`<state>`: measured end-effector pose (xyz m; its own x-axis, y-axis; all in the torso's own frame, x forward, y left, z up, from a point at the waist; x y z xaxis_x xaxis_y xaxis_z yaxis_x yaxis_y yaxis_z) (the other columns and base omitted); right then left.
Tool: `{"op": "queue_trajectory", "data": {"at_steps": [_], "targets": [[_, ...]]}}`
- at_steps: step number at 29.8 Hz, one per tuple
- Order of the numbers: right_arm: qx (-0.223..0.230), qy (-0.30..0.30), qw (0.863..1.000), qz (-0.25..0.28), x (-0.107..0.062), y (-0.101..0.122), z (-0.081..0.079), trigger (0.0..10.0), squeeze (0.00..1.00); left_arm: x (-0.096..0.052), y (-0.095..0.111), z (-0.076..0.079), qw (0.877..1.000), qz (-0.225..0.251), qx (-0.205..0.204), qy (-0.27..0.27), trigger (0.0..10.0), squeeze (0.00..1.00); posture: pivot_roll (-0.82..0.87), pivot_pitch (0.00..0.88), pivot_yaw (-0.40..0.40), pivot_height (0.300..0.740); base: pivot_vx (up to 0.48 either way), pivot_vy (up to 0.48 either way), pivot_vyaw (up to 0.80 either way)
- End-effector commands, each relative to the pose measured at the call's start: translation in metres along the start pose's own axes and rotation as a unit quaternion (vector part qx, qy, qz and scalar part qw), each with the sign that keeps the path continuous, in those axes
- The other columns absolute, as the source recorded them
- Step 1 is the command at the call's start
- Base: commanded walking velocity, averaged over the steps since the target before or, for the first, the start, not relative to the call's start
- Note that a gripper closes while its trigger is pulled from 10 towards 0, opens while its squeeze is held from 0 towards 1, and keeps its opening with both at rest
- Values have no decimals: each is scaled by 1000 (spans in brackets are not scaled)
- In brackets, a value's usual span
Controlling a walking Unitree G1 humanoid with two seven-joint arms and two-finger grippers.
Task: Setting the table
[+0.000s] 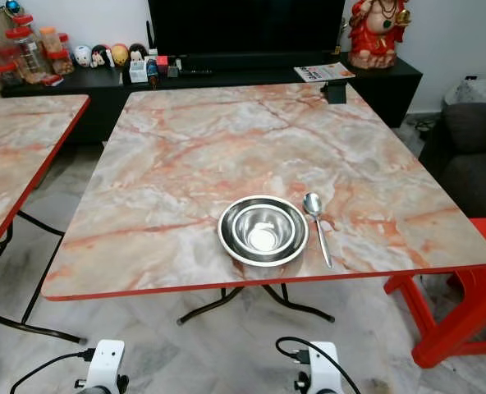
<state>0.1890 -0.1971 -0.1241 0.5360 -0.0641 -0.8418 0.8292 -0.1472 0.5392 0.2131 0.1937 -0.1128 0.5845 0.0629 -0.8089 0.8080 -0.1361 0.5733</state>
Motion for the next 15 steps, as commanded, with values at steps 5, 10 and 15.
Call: {"op": "queue_trajectory", "data": {"at_steps": [5,10,15], "targets": [[34,4,999,3,0,1,-5,10000,0,-1,-5,-10,1000,-11,4,12,10000,0,-72,0,43,740,0,410,-160],[38,2,999,10,1,6,-5,10000,0,0,-3,-11,1000,-10,4,13,10000,0,-74,0,45,740,0,471,-480],[44,3,999,20,2,12,-7,10000,0,0,-2,-12,1000,-10,5,14,10000,0,-79,0,55,740,0,480,0]]}}
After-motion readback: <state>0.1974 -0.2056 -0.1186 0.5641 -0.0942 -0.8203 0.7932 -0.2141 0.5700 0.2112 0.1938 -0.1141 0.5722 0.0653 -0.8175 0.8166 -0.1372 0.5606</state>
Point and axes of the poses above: a point about 5 cm out from each wrist's last joint towards the gripper, its own x axis pointing out of the wrist towards the gripper, its own y axis along the axis of the wrist's last joint, z = x × y, the point moved 4 cm from there along x, pointing out of the wrist towards the gripper, and after that the axes turned 4 degrees about x, right-handed, at the moved point
